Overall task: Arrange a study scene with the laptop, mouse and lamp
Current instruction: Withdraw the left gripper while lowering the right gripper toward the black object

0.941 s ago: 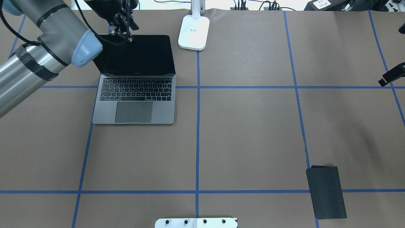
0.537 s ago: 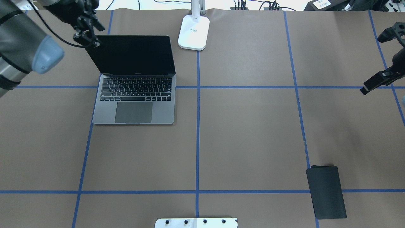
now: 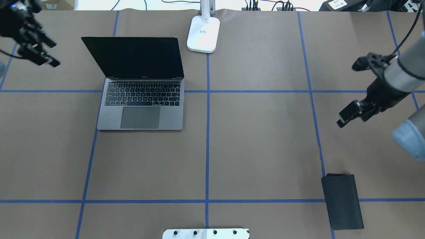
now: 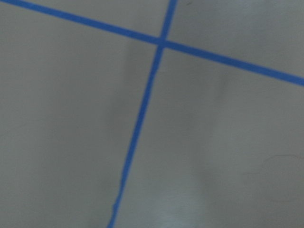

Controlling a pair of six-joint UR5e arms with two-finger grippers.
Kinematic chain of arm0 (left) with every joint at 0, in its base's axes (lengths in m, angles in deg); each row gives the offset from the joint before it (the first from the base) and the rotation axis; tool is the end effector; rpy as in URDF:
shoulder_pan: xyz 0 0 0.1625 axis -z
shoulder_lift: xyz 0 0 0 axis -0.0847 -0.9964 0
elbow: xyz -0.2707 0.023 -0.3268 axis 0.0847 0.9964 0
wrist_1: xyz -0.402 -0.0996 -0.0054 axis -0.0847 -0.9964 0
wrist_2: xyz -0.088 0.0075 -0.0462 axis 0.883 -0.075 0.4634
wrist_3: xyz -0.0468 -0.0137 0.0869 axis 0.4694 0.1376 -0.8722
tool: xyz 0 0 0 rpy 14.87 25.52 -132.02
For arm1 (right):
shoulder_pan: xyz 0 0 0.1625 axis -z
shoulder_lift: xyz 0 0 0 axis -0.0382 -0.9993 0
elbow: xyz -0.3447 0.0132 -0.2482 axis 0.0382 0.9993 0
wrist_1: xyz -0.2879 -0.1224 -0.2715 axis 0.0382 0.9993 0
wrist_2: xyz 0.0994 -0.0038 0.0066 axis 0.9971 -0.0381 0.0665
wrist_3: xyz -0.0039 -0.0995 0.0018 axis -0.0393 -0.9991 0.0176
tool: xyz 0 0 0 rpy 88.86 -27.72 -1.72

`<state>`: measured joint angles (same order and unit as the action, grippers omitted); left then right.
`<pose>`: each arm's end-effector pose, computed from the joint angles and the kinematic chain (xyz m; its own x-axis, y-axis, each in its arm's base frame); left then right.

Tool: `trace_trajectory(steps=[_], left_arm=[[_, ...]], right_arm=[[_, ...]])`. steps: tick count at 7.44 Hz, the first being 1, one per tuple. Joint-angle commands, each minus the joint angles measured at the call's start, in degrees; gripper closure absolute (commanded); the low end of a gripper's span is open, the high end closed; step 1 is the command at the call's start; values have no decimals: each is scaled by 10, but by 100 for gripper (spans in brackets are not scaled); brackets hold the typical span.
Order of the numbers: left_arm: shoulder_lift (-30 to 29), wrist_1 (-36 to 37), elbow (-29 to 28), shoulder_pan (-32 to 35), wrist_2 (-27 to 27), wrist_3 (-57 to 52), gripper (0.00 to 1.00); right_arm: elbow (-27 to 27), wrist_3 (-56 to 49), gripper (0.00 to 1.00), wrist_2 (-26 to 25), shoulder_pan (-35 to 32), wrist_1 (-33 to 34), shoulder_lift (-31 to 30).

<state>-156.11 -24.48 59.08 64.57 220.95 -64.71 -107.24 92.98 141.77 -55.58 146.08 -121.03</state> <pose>0.1437 -0.5414 0.3498 0.3012 0.8573 -0.4174 -0.4399 0.5133 0.7369 -0.2478 -0.4278 0.4070 0.5322 -0.2297 0.8149 0.3412 0.9391 0.0418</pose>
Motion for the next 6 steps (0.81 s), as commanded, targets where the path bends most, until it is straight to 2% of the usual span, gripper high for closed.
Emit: trace_trajectory(steps=[1,2,3,4,6], left_arm=[[100,5,82,4,-2,97,7],[114,3,83,4,-23,102,2],[121,2,83,2,-42,100,2],[123,-1,88,1,-42,100,2],[124,-6,88,-4,-55,98,2]], right_arm=[[-57,113,1,-3,26,-98,-119],[-50,156,1,-1,27,-198,-185],[-19,170,1,15,29,-263,-215],[26,170,2,48,36,-311,-213],[89,197,3,55,42,-373,-209]])
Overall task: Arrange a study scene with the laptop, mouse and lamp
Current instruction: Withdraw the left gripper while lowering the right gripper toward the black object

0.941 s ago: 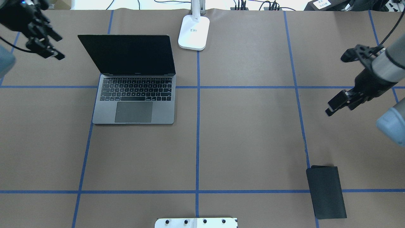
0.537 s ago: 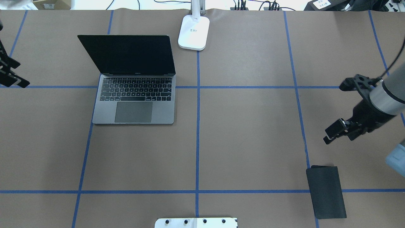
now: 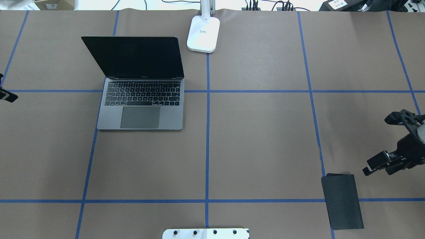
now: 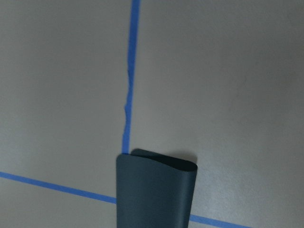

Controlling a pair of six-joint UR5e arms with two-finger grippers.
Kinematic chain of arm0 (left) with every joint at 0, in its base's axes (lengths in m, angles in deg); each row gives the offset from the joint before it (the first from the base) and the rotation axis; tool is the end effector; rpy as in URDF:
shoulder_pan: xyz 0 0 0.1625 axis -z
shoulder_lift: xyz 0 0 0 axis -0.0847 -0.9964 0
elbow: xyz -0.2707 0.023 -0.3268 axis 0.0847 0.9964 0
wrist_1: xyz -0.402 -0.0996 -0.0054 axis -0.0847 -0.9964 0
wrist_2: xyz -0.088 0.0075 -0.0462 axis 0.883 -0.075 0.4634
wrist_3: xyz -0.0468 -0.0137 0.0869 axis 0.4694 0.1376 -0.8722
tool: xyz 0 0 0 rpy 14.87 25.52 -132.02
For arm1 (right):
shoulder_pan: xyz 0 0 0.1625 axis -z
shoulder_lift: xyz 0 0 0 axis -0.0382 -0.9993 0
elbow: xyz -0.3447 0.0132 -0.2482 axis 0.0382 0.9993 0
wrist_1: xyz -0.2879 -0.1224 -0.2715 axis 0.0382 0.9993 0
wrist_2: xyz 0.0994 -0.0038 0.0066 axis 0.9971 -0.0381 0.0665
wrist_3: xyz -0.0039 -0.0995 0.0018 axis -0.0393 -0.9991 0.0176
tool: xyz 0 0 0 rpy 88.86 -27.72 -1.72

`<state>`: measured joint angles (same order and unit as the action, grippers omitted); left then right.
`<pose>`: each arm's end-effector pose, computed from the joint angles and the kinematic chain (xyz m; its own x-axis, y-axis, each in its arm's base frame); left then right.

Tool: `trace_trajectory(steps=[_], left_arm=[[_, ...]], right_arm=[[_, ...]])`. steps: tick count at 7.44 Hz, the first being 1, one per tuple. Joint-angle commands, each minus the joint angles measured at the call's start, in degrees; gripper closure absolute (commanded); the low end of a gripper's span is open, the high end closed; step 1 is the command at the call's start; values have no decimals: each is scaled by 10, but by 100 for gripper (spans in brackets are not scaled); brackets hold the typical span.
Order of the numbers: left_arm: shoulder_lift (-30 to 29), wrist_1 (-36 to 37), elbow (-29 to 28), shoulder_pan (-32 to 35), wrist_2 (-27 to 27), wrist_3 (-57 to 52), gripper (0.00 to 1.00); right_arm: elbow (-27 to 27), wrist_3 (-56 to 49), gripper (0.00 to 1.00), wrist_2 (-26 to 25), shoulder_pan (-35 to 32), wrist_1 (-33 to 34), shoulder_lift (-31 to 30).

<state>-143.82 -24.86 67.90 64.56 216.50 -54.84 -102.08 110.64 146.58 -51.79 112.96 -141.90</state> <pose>0.1129 -0.4736 0.3966 0.4446 0.7263 -0.5242 -0.4068 0.6852 0.6042 -0.2121 -0.3282 0.5403 0.5001 -0.0341 0.8653 0.2870 0.9493 -0.1284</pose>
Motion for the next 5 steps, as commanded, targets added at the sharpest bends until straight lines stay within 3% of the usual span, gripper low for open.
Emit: trace_trajectory(steps=[1,2,5], left_arm=[[0,-2,1,-4,-12,-1,2],[0,-2,1,-4,-13,-1,2],[15,-3,2,-5,-13,-2,2]], right_arm=[[40,38,3,6,19,-48,6],[35,49,8,1,47,-49,10],[37,74,9,-13,108,-48,30]])
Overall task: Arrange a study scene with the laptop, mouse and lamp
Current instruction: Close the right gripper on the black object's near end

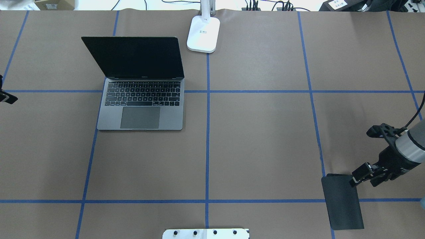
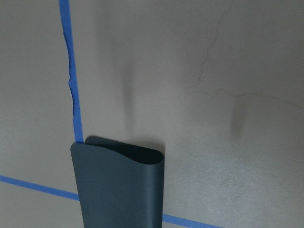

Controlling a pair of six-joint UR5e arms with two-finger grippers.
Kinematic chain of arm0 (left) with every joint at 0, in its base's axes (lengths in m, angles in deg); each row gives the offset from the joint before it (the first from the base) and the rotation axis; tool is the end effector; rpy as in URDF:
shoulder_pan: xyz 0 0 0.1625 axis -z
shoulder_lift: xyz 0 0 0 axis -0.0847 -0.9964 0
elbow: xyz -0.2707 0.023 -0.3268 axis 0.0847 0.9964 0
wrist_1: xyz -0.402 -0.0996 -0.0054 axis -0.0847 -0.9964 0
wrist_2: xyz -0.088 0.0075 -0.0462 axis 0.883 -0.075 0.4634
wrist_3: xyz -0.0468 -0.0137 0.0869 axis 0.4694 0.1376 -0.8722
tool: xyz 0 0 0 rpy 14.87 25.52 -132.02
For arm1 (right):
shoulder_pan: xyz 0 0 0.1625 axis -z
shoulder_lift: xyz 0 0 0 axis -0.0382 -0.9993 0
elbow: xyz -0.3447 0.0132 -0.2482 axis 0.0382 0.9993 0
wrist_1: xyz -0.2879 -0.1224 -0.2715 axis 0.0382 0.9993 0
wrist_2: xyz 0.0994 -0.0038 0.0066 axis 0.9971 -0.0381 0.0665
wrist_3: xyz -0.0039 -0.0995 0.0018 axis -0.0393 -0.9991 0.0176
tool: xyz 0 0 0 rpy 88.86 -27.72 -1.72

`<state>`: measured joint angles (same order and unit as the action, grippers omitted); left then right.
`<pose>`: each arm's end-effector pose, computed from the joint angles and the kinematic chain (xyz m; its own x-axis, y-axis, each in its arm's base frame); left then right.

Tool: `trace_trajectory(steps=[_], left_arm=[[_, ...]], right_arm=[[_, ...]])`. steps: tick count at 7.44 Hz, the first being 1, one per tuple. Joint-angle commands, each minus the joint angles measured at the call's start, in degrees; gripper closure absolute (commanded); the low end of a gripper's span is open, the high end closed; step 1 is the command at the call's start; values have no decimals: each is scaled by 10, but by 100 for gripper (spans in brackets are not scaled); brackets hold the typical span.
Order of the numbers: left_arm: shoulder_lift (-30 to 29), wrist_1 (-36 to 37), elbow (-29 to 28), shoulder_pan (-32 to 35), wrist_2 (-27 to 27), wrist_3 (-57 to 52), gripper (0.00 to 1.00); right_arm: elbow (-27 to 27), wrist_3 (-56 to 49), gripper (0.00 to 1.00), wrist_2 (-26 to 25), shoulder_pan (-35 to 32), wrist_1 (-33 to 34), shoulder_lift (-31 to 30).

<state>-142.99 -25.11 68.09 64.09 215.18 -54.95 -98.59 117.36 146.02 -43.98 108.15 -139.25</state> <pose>0.1142 -0.4703 0.4030 0.4570 0.7267 -0.5129 -0.4185 0.6845 0.5969 -0.2688 -0.3096 0.5438 0.4963 -0.0376 0.8673 0.3573 0.9194 -0.1646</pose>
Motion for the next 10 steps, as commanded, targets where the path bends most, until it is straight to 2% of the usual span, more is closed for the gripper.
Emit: trace_trajectory(steps=[1,2,3,4,7,10], left_arm=[[11,0,-1,0,0,-10,2],[14,0,-2,0,0,-16,2],[16,-2,-2,0,-1,-16,2],[17,-9,-6,0,-1,-27,2],[31,-21,-8,0,-1,-31,1],[31,-21,-8,0,-1,-31,1]], right_arm=[[1,8,9,-12,35,3,8],[0,11,11,-12,36,5,7],[3,10,23,-12,39,7,5],[2,10,27,-6,34,14,6],[3,10,29,-6,33,47,11],[6,10,33,-4,32,47,12]])
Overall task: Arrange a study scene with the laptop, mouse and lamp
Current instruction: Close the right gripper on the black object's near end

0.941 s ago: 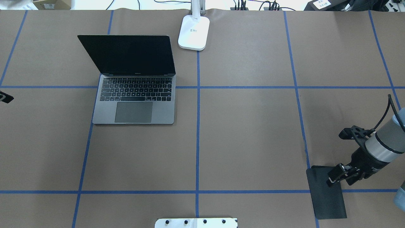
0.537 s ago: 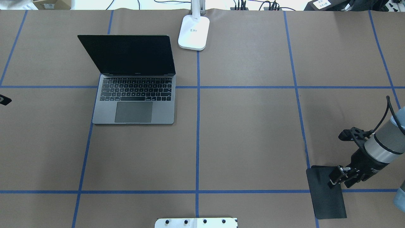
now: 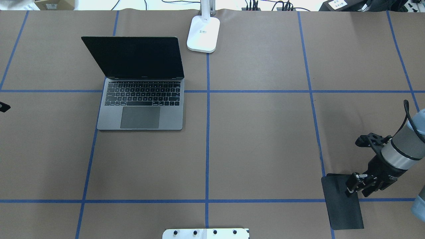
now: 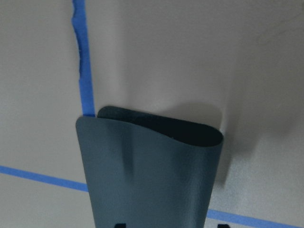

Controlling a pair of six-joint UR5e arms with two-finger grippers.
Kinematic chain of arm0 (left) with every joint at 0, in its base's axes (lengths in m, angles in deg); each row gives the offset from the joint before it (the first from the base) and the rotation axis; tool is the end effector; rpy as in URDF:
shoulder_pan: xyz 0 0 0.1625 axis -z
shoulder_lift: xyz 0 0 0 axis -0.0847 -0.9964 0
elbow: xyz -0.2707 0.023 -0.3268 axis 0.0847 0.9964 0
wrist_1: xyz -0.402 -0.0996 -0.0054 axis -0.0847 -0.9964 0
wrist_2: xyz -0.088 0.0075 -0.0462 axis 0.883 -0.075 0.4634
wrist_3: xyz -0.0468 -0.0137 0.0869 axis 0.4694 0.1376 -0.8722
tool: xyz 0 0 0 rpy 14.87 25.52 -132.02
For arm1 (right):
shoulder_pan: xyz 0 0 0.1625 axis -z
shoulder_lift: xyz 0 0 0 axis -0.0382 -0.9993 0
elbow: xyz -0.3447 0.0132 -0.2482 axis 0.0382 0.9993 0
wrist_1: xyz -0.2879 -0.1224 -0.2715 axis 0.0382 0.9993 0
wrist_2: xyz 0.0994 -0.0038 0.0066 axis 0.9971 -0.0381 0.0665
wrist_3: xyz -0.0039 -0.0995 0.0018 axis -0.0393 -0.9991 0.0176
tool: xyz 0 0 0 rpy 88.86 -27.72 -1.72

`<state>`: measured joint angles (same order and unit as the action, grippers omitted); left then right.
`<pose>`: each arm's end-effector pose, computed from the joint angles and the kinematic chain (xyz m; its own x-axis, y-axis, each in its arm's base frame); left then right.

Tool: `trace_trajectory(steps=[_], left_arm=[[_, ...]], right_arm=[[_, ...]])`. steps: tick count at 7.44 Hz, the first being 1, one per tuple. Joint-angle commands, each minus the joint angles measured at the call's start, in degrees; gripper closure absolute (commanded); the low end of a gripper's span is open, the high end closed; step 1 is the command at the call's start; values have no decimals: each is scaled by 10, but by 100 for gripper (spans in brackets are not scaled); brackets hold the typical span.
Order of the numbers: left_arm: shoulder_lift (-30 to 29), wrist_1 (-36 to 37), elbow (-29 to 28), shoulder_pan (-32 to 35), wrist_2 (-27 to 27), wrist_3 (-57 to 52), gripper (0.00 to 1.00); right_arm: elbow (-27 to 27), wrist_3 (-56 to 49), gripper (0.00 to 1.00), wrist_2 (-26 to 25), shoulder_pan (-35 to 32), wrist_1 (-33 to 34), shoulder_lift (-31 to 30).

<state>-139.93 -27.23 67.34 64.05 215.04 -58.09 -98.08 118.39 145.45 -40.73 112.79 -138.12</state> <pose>0.1105 -0.4603 0.4301 0.4399 0.7499 -0.4941 -0.4504 0.6602 0.6011 -0.2924 -0.2998 0.5502 0.5519 -0.0151 0.8338 0.3825 0.8930 -0.2370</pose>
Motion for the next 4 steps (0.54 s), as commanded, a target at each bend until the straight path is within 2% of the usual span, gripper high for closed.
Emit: trace_trajectory(steps=[1,2,4], left_arm=[[0,0,-1,-2,0,0,1],[1,0,-2,-2,0,0,1],[0,-1,-3,-2,0,0,1]], right_arm=[[5,0,34,-1,0,2,2],[5,1,34,0,-3,3,3],[1,4,34,-6,-18,56,18]])
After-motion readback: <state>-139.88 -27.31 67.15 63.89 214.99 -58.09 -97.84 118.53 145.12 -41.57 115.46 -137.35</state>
